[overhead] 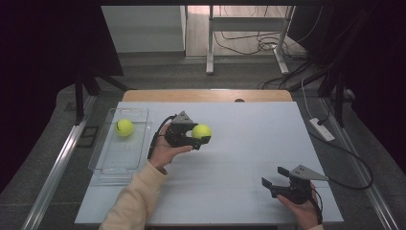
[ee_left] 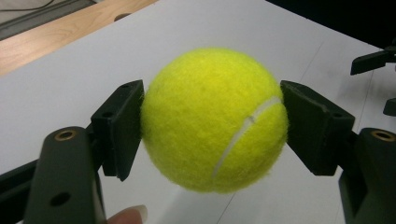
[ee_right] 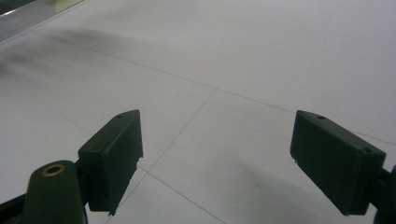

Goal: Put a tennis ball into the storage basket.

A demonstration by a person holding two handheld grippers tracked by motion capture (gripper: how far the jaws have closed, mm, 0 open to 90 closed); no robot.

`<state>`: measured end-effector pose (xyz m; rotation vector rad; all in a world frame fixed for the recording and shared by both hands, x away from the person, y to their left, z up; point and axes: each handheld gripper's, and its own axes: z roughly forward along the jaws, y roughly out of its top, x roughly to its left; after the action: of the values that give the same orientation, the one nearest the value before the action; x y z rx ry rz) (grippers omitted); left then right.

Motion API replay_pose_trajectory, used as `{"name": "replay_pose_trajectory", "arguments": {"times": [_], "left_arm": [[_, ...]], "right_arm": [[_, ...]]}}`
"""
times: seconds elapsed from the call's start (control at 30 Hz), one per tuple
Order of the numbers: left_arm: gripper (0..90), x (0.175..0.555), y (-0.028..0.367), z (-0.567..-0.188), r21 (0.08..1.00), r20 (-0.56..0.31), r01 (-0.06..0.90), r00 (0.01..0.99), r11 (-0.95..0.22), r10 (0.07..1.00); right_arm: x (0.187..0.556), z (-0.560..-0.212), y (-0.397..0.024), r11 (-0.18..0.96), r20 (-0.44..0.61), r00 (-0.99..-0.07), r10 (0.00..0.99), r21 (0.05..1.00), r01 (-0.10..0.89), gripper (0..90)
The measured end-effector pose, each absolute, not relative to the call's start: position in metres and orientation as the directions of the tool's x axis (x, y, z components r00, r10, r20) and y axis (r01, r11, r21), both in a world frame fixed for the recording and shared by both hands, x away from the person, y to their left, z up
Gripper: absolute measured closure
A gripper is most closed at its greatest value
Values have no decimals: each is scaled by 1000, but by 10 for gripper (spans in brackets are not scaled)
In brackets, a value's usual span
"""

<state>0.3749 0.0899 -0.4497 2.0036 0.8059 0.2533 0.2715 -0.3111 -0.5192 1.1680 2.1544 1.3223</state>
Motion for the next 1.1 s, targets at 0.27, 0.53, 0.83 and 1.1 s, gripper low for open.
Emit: {"name": "replay_pose_trajectory", "arguments": {"times": [0.27, 0.53, 0.83, 1.1], "left_arm": [[272, 377, 99, -451, 825, -148, 455, 747, -335, 648], [272, 374, 103, -448, 828, -138, 450, 742, -334, 656], [272, 374, 110, -447, 830, -147, 457, 733, -321, 664], [273, 375, 115, -448, 828, -154, 467, 722, -311, 674]], "right_arm": [[271, -519, -312, 224, 115, -595, 796, 857, 464, 169], [270, -519, -312, 224, 113, -594, 797, 857, 464, 169], [270, -519, -313, 222, 112, -592, 798, 859, 461, 169], [269, -519, -312, 220, 115, -592, 797, 859, 463, 169]]}}
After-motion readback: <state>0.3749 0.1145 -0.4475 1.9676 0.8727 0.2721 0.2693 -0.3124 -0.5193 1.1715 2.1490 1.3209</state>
